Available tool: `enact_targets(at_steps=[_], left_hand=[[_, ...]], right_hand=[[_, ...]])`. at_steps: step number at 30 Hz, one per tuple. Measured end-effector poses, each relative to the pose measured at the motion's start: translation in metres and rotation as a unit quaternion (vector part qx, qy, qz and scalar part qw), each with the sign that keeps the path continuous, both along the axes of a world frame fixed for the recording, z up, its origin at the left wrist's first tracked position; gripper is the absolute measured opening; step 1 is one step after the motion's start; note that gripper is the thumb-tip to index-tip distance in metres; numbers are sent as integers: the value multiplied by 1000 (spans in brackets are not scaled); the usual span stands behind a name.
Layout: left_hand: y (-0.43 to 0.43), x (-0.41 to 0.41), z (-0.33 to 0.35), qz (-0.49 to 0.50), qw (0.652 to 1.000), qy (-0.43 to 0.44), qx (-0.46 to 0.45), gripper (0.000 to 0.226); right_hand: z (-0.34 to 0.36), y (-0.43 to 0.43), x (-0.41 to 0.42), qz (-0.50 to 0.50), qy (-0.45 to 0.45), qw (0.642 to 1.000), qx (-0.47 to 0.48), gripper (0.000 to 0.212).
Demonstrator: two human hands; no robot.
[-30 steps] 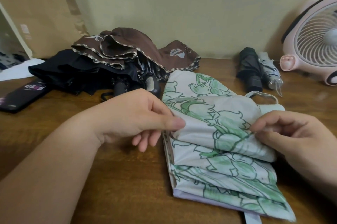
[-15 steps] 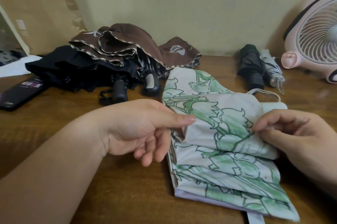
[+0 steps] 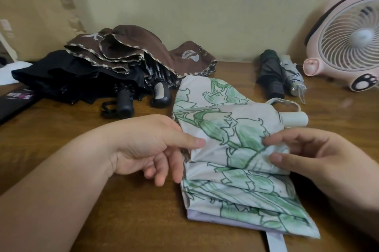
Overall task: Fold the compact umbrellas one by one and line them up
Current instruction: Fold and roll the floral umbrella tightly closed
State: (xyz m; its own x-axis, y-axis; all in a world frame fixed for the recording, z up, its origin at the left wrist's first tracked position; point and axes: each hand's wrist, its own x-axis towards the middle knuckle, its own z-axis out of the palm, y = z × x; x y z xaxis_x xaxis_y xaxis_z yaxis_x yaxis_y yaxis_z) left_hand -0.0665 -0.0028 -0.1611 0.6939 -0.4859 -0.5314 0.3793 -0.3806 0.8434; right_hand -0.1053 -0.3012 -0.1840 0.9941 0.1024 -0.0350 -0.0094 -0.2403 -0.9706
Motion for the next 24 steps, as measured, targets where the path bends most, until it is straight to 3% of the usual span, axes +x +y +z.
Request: enact_targets(at_steps=[2, 5, 8, 13, 18, 22, 24], left_hand=[[-4, 1, -3, 17, 999, -23, 37, 39], [-10, -2, -6, 22, 993, -60, 95, 31], [-11, -1, -8, 34, 991, -72, 111, 35], [-10, -2, -7, 43, 993, -59, 97, 32], [-3, -4, 1, 15, 998, -55, 22, 40], [-1, -5, 1, -17, 997, -67, 17, 9], [1, -2, -1, -7, 997, -66, 36, 17]], right_hand=[[-3, -1, -3, -4, -7, 1000, -30, 50], [-6, -3, -5, 0, -31, 996, -89, 27], [-5, -4, -6, 12, -44, 988, -150, 26], [-4, -7, -4, 27, -44, 987, -154, 27], [-7, -12, -11, 6, -88, 987, -132, 30], [-8, -12, -15, -9, -103, 989, -105, 21], [-8, -11, -15, -3, -100, 988, -114, 21]])
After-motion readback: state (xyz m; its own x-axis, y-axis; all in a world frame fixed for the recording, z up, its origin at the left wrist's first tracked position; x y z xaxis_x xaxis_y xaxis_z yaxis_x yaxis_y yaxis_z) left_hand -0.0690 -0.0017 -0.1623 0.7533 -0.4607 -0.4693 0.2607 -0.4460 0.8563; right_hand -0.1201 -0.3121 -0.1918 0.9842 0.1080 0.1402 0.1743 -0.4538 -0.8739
